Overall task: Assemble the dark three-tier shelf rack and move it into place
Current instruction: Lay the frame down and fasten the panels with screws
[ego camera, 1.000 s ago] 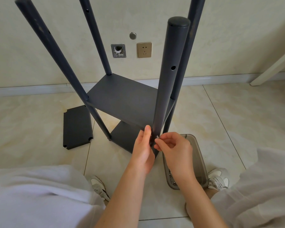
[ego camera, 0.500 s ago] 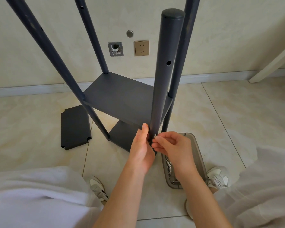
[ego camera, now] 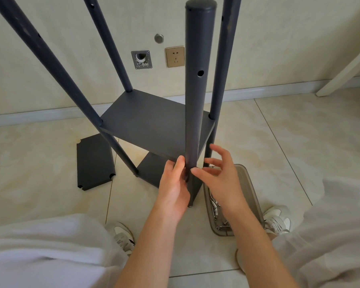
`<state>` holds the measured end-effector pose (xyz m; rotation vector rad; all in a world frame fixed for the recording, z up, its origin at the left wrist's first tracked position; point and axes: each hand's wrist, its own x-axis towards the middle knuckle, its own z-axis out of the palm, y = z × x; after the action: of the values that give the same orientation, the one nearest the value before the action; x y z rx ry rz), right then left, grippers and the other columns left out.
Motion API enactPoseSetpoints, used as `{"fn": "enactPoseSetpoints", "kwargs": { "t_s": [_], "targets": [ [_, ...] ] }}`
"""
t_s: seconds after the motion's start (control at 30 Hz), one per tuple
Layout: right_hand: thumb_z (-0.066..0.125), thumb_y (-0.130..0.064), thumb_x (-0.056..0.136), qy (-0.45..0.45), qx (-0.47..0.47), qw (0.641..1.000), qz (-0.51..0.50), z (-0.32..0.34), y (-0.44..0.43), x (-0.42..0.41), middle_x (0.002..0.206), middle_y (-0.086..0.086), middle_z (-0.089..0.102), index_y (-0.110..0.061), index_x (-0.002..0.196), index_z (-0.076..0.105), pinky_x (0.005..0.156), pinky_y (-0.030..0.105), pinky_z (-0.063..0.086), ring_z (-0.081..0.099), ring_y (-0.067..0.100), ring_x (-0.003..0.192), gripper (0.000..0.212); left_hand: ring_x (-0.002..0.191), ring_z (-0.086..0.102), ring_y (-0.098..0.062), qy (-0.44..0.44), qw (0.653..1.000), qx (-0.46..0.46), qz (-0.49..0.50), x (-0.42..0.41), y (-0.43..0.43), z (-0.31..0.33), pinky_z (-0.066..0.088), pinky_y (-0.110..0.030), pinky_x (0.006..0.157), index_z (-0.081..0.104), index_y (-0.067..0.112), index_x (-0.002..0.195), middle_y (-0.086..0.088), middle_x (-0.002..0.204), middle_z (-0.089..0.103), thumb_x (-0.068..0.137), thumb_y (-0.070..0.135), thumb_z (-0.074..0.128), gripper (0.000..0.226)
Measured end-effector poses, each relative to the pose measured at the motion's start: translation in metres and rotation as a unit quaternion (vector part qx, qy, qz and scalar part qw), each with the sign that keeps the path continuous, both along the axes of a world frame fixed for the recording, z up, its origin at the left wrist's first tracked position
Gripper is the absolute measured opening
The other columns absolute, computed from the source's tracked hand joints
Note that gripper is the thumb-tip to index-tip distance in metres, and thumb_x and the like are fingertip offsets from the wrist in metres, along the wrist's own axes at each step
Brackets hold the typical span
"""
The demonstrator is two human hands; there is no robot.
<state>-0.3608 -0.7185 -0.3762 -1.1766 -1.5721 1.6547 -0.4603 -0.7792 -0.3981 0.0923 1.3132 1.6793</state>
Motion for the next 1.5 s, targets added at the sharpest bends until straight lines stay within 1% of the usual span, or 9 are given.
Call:
{"fn": "enactPoseSetpoints", "kwargs": {
  "t_s": [0.17,0.3,0.4,0.5,0.6,0.73,1.03,1.2,1.5],
  "targets": [
    [0.074,0.001,0.083,0.012,0.031,0.988,0.148,0.01,0.021,0.002,0.119,-0.002,0.068,-0.041,0.126,0.058,0.096,0.041,0.056,0.069,0.014,0.104,0.062,0.114,0.065,-0.013,0.041,0.997,-0.061,0.012,-0.003,-0.005,0.014,0.043,-0.034,0.101,0.054,0.018,0.133,0.0,0.121,0.072,0.1,0.033,0.06,0.037],
    [0.075,-0.007,0.084,-0.007,0.046,0.988,0.147,0.012,0.019,0.0,0.112,-0.008,0.072,-0.057,0.11,0.058,0.099,0.038,0.054,0.069,0.007,0.102,0.058,0.104,0.062,-0.008,0.204,0.963,-0.149,0.09,0.0,-0.006,0.019,0.047,-0.017,0.081,0.037,0.022,0.139,0.003,0.121,0.059,0.091,0.02,0.072,0.059],
    [0.077,-0.009,0.083,-0.01,0.043,0.989,0.143,0.013,0.021,0.0,0.109,-0.01,0.073,-0.059,0.106,0.058,0.098,0.037,0.054,0.07,0.006,0.099,0.058,0.115,0.055,-0.018,0.461,0.863,-0.175,0.114,-0.003,-0.021,0.021,0.048,-0.021,0.094,0.04,0.022,0.141,0.004,0.129,0.042,0.078,0.014,0.085,0.077],
    [0.077,-0.005,0.082,0.008,0.024,0.987,0.158,0.017,0.025,0.002,0.1,-0.001,0.077,-0.049,0.11,0.063,0.097,0.044,0.055,0.073,0.015,0.094,0.054,0.144,0.027,-0.023,0.676,0.719,-0.151,-0.057,-0.01,-0.024,0.023,0.02,-0.027,0.116,0.057,0.027,0.135,0.016,0.144,0.04,0.079,0.035,0.083,0.062],
    [0.075,-0.005,0.084,0.002,0.023,0.985,0.168,0.02,0.027,0.003,0.098,0.002,0.077,-0.047,0.11,0.063,0.098,0.044,0.054,0.073,0.017,0.093,0.051,0.152,0.003,-0.006,0.678,0.717,-0.101,-0.13,-0.02,-0.018,0.025,0.001,-0.037,0.121,0.061,0.029,0.131,0.041,0.138,0.026,0.085,0.043,0.075,0.05],
    [0.074,-0.007,0.086,-0.001,0.014,0.984,0.175,0.02,0.031,0.003,0.096,0.004,0.076,-0.047,0.111,0.063,0.096,0.037,0.055,0.072,0.018,0.092,0.049,0.147,0.013,0.002,0.71,0.687,-0.056,-0.139,-0.037,-0.012,0.026,-0.015,-0.027,0.12,0.068,0.025,0.118,0.048,0.121,0.032,0.082,0.047,0.069,0.043],
    [0.059,-0.019,0.098,0.021,-0.12,0.987,0.107,0.015,0.036,0.004,0.104,0.01,0.075,-0.023,0.114,0.055,0.092,0.042,0.058,0.074,0.02,0.092,0.016,0.137,0.048,-0.017,0.718,0.677,-0.041,-0.157,-0.046,-0.009,0.022,0.01,-0.042,0.124,0.072,0.019,0.113,0.024,0.124,0.053,0.081,0.046,0.07,0.042],
    [0.05,-0.044,0.1,-0.084,-0.083,0.987,0.107,0.025,0.042,-0.012,0.104,0.008,0.074,-0.017,0.127,0.05,0.087,0.033,0.059,0.074,0.017,0.088,0.038,0.135,0.051,-0.019,0.729,0.666,-0.041,-0.153,-0.044,-0.009,0.02,0.015,-0.045,0.122,0.071,0.015,0.113,0.017,0.124,0.06,0.081,0.043,0.071,0.043],
    [0.044,-0.033,0.105,-0.118,-0.062,0.98,0.15,0.027,0.047,-0.019,0.101,0.011,0.074,-0.007,0.123,0.056,0.088,0.032,0.058,0.073,0.019,0.087,0.034,0.138,0.044,-0.014,0.749,0.643,-0.063,-0.149,-0.039,-0.015,0.011,0.002,-0.024,0.124,0.064,0.015,0.124,0.002,0.133,0.065,0.087,0.055,0.057,0.056]
  ]
}}
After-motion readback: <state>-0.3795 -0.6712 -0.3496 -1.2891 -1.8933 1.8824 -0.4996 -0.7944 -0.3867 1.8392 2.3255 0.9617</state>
